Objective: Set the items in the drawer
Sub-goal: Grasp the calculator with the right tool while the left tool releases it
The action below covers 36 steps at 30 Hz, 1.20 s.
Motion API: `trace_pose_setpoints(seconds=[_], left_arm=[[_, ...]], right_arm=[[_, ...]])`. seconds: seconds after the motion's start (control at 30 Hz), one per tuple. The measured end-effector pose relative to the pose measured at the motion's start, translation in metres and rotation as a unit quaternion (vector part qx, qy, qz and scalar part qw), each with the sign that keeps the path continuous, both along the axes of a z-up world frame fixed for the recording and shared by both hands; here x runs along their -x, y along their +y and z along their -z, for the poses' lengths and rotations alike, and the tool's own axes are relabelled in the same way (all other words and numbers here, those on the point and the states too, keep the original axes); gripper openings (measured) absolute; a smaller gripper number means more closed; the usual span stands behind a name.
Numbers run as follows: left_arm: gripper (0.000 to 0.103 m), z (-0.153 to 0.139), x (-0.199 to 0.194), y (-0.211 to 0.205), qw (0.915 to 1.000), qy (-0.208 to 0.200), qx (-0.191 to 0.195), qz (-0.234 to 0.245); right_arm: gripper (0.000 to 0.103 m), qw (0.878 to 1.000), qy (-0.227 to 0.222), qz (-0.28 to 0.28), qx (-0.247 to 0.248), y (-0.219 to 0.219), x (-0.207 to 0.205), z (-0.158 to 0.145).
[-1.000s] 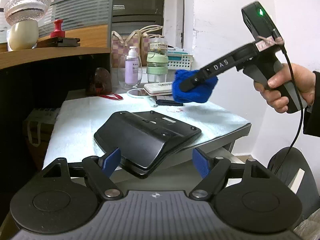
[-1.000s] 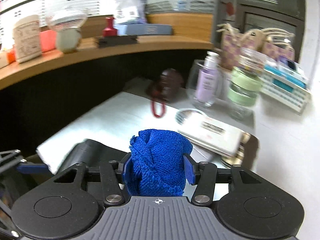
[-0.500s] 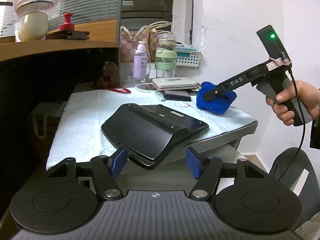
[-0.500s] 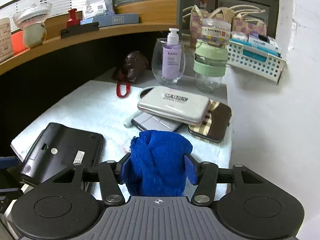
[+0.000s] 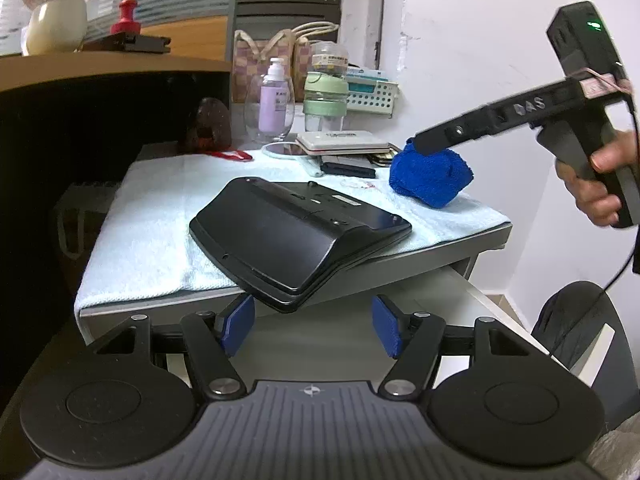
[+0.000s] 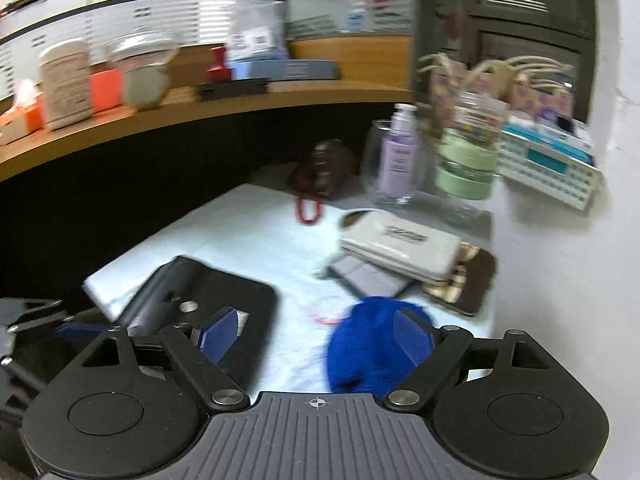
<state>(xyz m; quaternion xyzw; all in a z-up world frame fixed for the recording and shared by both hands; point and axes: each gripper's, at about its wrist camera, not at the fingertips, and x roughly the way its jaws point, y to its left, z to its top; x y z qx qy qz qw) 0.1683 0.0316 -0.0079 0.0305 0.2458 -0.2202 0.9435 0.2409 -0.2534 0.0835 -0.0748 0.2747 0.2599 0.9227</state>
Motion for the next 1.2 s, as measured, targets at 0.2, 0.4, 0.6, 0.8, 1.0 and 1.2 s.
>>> trace_pose_setpoints(seconds=[0.2,0.4,0.6,0.8,1.0,1.2], left_arm=[[0.072,0.000,-0.008,0.002,0.9996,0.020,0.019,0.009],[0.073,-0.001,-0.010,0.009,0.9978,0.032,0.056,0.013],[0.073,-0.007,-0.009,0.013,0.9959,0.032,0.082,0.022],[0.073,-0.021,-0.008,0.008,0.9952,0.008,0.086,0.046],[0.073,-0.035,-0.014,-0.005,0.9947,-0.020,0.065,0.077],[0.074,-0.047,-0.021,-0.014,0.9903,-0.039,0.048,0.125]], right_arm=[[0.089,0.999,0.006,-0.051,0.010,0.033,0.011,0.011],[0.089,0.992,-0.011,-0.123,0.032,0.070,0.024,0.012],[0.089,0.986,-0.001,-0.162,0.047,0.087,0.021,0.018],[0.088,0.983,0.009,-0.180,0.040,0.086,0.018,0.020],[0.088,0.985,0.012,-0.171,0.009,0.069,0.017,0.014],[0.088,0.988,-0.004,-0.155,0.008,0.052,0.016,0.008]])
